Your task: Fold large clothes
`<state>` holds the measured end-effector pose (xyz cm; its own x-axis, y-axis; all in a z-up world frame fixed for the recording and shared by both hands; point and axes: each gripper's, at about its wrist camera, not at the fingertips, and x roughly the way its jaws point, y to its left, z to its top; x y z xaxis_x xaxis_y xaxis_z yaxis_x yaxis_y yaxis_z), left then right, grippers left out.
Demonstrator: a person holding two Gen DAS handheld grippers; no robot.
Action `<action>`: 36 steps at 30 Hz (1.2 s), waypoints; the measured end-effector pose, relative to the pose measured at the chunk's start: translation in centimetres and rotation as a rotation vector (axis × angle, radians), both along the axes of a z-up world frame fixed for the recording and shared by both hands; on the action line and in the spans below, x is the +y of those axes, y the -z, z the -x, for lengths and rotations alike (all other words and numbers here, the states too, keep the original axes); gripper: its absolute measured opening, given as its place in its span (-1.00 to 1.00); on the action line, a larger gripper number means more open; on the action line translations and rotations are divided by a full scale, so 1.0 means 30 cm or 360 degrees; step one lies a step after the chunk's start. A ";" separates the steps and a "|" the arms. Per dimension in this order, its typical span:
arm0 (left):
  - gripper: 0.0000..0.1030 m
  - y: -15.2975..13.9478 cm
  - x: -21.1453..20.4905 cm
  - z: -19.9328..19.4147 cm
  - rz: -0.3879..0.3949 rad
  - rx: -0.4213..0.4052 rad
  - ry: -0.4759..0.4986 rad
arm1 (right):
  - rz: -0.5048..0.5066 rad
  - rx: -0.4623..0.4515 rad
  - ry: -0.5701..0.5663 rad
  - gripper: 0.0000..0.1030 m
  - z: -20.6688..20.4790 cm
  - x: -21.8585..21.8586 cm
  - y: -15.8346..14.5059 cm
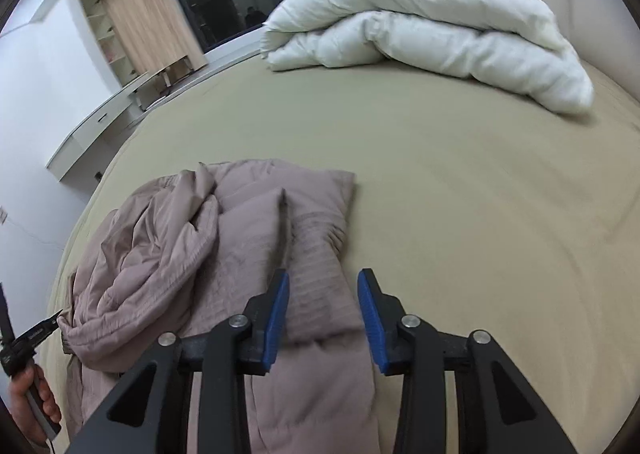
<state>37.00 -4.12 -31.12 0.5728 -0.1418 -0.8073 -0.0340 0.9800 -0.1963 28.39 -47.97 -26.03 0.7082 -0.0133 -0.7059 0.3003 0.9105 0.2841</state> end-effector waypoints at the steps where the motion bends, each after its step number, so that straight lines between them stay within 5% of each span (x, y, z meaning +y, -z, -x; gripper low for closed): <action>1: -0.81 0.032 -0.009 -0.018 -0.0040 0.0036 0.0012 | 0.0031 -0.0002 -0.0033 -0.22 -0.016 0.007 0.006; 4: -0.81 0.071 -0.018 -0.018 -0.0103 0.0044 0.0013 | 0.0058 0.0139 -0.0106 -0.17 -0.153 -0.014 0.098; 6: -0.81 0.082 -0.021 -0.015 -0.0125 0.0043 0.0024 | 0.0083 0.0232 -0.0080 0.08 -0.213 -0.035 0.182; 9: -0.81 0.079 -0.014 -0.011 -0.0139 0.0061 0.0062 | -0.0094 0.0196 -0.0066 0.21 -0.209 -0.086 0.244; 13: -0.81 0.011 0.075 0.056 0.0077 0.0051 0.0020 | -0.0300 0.0178 -0.0029 0.19 -0.153 -0.147 0.210; 19: -0.81 -0.094 0.108 0.349 0.0149 -0.0051 0.0146 | -0.0293 -0.0086 -0.0080 0.15 0.114 -0.122 0.016; 25: -0.80 -0.141 0.123 0.758 0.0173 -0.0064 0.0210 | -0.0008 -0.0055 -0.0236 0.12 0.348 0.042 -0.080; 27: -0.80 -0.144 0.119 0.876 0.0179 -0.0038 0.0194 | 0.0016 -0.0037 -0.0254 0.27 0.447 0.084 -0.076; 29: -0.80 -0.129 0.133 0.998 0.0190 0.0013 0.0167 | -0.0007 -0.0011 -0.0255 0.67 0.555 0.100 -0.061; 36: -0.69 -0.015 0.205 1.284 0.0301 0.0164 0.0097 | -0.0087 0.0044 -0.0164 0.91 0.898 0.105 0.025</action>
<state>-1.52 2.04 -30.68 0.4744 -0.3281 -0.8169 -0.0050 0.9269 -0.3752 1.45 -44.81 -26.79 0.6842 0.0974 -0.7228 0.2144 0.9204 0.3269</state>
